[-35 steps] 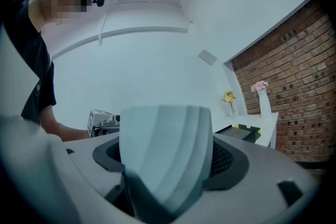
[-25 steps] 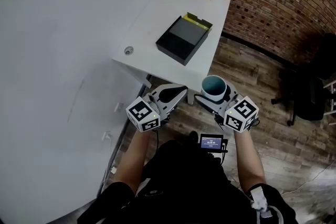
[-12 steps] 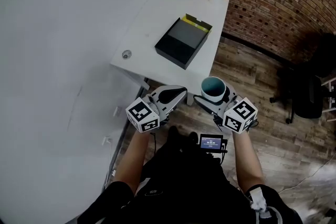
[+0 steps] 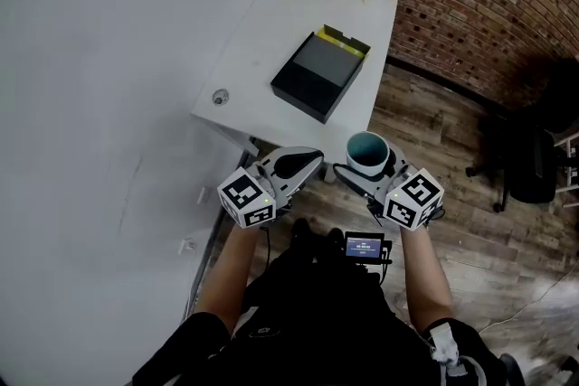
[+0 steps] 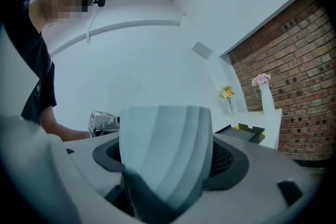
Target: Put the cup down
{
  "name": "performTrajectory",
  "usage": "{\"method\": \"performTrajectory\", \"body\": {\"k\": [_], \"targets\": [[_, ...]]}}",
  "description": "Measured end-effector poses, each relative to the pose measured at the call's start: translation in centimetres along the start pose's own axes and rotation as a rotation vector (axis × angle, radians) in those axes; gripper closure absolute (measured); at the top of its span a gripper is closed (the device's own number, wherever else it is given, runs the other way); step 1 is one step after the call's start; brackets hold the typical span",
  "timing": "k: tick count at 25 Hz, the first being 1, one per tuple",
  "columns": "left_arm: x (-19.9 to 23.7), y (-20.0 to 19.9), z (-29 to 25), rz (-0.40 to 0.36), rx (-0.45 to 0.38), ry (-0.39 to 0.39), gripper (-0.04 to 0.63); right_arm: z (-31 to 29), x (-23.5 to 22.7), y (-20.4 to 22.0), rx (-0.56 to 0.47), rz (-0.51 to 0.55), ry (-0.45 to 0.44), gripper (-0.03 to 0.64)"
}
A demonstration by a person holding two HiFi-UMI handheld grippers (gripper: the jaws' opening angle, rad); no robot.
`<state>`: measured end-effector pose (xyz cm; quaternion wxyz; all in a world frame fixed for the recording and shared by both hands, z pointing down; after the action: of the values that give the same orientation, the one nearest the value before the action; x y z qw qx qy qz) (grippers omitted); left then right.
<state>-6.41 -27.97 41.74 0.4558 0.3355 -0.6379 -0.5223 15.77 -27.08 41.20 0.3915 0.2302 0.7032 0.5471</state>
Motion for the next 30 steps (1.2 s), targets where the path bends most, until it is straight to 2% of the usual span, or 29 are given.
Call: {"method": "performTrajectory", "body": {"k": [6, 12, 19, 30], "targets": [[0.7, 0.1, 0.4, 0.016, -0.013, -0.031, 0.588, -0.7, -1.1, 0.6, 0.01, -0.015, 0.013, 0.215], [1.8, 0.4, 1.4, 0.031, -0.008, -0.059, 0.588, -3.6, -2.9, 1.2, 0.075, 0.065, 0.015, 0.215], [3.5, 0.6, 2.1, 0.048, -0.001, -0.09, 0.588, -7.9, -7.0, 2.1, 0.116, 0.094, 0.018, 0.215], [7.2, 1.3, 0.5, 0.057, 0.0, -0.093, 0.588, -16.2, -14.1, 2.9, 0.07, 0.09, 0.03, 0.215]]}}
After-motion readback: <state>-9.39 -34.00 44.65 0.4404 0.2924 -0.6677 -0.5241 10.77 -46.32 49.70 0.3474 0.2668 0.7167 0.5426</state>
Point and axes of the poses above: the fingertips, and each gripper's own axes: z backward along the fingers, x to its left, y out of its underside, the point moved 10 cm from there along z, backward along the fingers
